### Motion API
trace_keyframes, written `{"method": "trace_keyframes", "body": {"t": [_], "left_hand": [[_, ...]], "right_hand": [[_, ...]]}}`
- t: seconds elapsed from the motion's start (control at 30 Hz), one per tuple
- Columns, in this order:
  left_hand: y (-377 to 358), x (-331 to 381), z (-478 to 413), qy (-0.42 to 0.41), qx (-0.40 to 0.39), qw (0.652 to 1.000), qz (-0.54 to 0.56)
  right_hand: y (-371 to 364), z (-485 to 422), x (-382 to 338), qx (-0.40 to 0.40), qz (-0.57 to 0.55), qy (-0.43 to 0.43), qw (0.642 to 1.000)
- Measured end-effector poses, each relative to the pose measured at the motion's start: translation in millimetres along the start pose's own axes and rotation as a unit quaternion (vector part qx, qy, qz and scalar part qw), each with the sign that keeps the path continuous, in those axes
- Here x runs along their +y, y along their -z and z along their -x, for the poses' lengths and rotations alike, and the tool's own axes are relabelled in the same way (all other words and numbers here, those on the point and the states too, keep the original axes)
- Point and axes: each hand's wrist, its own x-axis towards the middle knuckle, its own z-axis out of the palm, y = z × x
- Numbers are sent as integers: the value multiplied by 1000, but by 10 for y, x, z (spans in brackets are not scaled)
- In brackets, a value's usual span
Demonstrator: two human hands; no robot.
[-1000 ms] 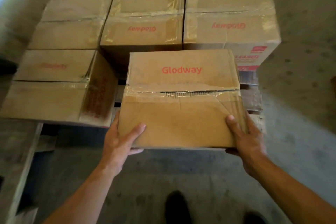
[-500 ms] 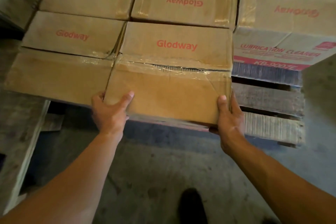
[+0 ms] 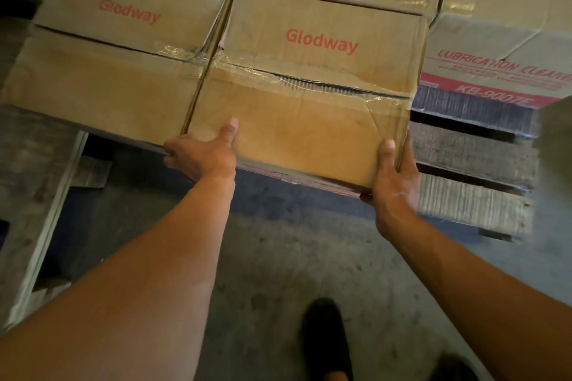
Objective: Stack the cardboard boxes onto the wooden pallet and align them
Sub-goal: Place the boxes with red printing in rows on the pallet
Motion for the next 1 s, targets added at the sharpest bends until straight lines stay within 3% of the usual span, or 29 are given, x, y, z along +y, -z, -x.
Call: {"method": "trace_keyframes", "body": {"t": [0.3, 0.4, 0.5, 0.63, 0.83, 1.0], "left_hand": [[54, 192, 156, 10, 12, 995, -94], [75, 274, 400, -149, 34, 976, -156], [50, 413, 691, -345, -75, 912, -210], [-222, 921, 1182, -489, -163, 823, -240], [-1216, 1739, 2497, -591, -271, 719, -247], [-2388, 2064, 4029, -648, -336, 651, -206]], "right_hand": [[117, -49, -110, -43, 25, -34, 998], [299, -56, -263, -24, 68, -7, 997], [631, -83, -488, 48, 123, 42, 990], [1374, -309, -729, 141, 163, 93, 972], [3108, -821, -909, 261, 156, 72, 950], [4578, -1414, -682, 363, 71, -19, 929]]}}
